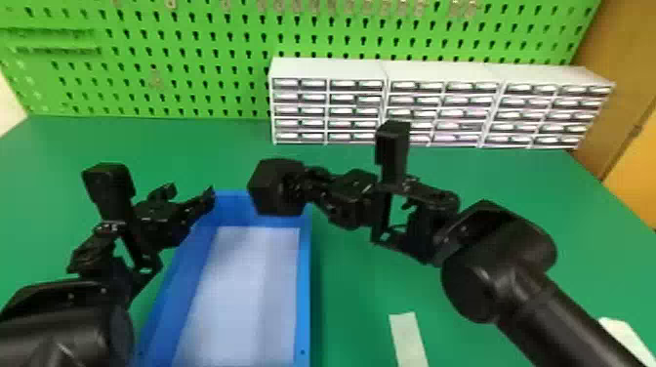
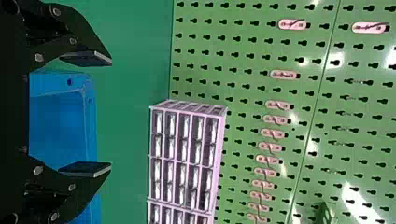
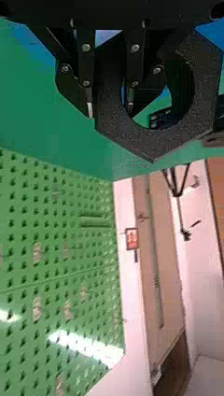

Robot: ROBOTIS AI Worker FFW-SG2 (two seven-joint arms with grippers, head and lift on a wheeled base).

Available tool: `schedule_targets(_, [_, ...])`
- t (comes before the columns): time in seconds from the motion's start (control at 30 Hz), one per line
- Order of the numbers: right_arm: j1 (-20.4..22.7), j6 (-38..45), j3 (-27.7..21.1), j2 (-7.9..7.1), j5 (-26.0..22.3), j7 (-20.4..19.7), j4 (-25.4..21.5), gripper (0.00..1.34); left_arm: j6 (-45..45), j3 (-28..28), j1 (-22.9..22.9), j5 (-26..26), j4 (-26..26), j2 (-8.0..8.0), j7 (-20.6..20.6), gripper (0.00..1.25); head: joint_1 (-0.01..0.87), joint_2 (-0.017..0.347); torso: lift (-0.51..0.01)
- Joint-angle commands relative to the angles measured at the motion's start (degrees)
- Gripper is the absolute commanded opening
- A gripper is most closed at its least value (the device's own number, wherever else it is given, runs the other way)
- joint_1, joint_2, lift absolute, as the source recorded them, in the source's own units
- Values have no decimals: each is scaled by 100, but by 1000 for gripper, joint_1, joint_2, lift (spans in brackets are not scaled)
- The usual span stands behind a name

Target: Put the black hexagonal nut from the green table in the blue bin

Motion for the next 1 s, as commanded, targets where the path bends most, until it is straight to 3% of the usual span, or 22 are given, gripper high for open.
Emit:
schedule_targets(0.0, [-67, 0, 297, -22, -144, 0, 27, 368, 6, -23, -1, 0, 0, -9, 5, 795, 691, 9, -97])
schedule_targets(0.3, [-119, 0, 569, -4, -259, -9, 45, 368, -3, -40, -18, 0, 0, 0, 14, 795, 691, 9, -97])
schedule_targets(0.8, [-163, 71, 631, 22, -320, -70, 89, 371, -3, -75, -54, 0, 0, 0, 23, 795, 691, 9, -97])
schedule_targets(0.87, [-163, 97, 631, 22, -355, -79, 89, 420, -3, -75, -54, 0, 0, 0, 31, 795, 691, 9, -97])
schedule_targets(0.97, [-154, 132, 622, 31, -382, -79, 98, 627, -3, -75, -62, 9, 0, 0, 31, 795, 691, 9, -97])
